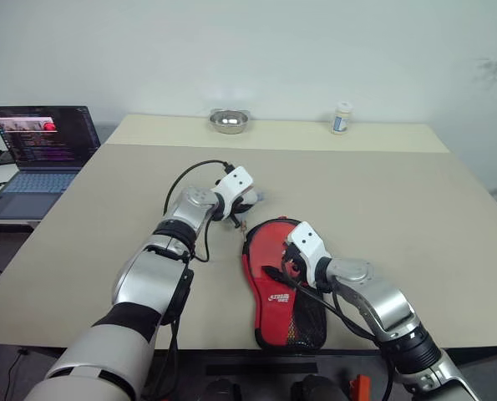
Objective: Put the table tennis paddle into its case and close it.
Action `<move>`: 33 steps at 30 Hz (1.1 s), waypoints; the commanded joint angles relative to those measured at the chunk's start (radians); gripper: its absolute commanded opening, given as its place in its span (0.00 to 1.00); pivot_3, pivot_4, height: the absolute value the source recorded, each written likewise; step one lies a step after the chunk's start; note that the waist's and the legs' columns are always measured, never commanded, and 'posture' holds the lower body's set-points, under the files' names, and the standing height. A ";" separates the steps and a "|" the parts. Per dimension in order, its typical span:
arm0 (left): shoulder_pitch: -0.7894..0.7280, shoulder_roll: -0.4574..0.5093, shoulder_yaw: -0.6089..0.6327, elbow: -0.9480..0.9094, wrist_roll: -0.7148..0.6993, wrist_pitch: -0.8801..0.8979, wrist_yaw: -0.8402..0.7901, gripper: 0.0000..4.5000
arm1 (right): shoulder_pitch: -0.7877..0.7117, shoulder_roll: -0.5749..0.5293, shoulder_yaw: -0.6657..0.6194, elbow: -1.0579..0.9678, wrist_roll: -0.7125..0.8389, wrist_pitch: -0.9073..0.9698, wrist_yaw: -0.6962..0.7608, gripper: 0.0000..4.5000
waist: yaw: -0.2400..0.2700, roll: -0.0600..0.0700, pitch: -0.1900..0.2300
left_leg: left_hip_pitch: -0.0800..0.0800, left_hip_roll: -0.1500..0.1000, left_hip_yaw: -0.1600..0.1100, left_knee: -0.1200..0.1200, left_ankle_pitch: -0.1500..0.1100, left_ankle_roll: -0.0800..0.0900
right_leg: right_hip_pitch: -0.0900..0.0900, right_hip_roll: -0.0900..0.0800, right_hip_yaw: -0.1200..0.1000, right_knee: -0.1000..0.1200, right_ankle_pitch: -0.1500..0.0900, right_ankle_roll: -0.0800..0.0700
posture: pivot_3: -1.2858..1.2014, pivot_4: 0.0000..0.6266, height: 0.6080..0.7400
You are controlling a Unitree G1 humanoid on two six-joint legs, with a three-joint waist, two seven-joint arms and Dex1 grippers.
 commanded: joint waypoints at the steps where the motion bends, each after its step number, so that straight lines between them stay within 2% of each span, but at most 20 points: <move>1: -0.094 -0.009 -0.018 0.010 0.066 -0.048 0.152 0.13 | 0.036 -0.017 0.038 0.040 -0.007 0.072 0.018 1.00 | -0.004 0.000 0.000 | 0.000 0.000 0.000 0.000 0.000 0.000 | 0.000 0.000 0.000 0.000 0.000 0.000 | 0.52 0.24 1.00; 9: -0.165 -0.089 -0.092 0.038 0.205 -0.100 0.327 0.13 | 0.049 -0.029 0.062 0.017 -0.002 0.112 0.041 1.00 | -0.007 0.000 0.000 | 0.000 0.000 0.000 0.000 0.000 0.000 | 0.000 0.000 -0.001 0.000 -0.002 0.004 | 0.52 0.24 1.00; 16: -0.209 -0.239 -0.145 0.049 0.291 -0.128 0.405 0.13 | 0.091 -0.025 0.095 -0.030 -0.002 0.148 0.030 1.00 | -0.004 0.000 0.000 | -0.001 -0.001 0.000 -0.001 0.000 0.000 | -0.001 -0.001 -0.001 -0.001 -0.003 0.005 | 0.52 0.24 1.00; 25: -0.260 -0.401 -0.144 0.049 0.317 -0.159 0.411 0.13 | 0.122 -0.005 0.109 -0.071 -0.001 0.186 -0.004 1.00 | -0.003 0.000 0.000 | -0.002 -0.001 -0.001 -0.001 0.000 0.000 | -0.001 -0.001 -0.001 -0.003 -0.003 0.005 | 0.52 0.24 1.00; 33: -0.280 -0.545 -0.133 0.041 0.292 -0.220 0.331 0.13 | 0.127 0.013 0.113 -0.072 -0.002 0.196 -0.024 1.00 | -0.001 0.001 0.000 | -0.004 -0.001 -0.001 -0.001 -0.001 0.000 | -0.003 -0.001 -0.001 -0.004 -0.003 0.005 | 0.52 0.24 1.00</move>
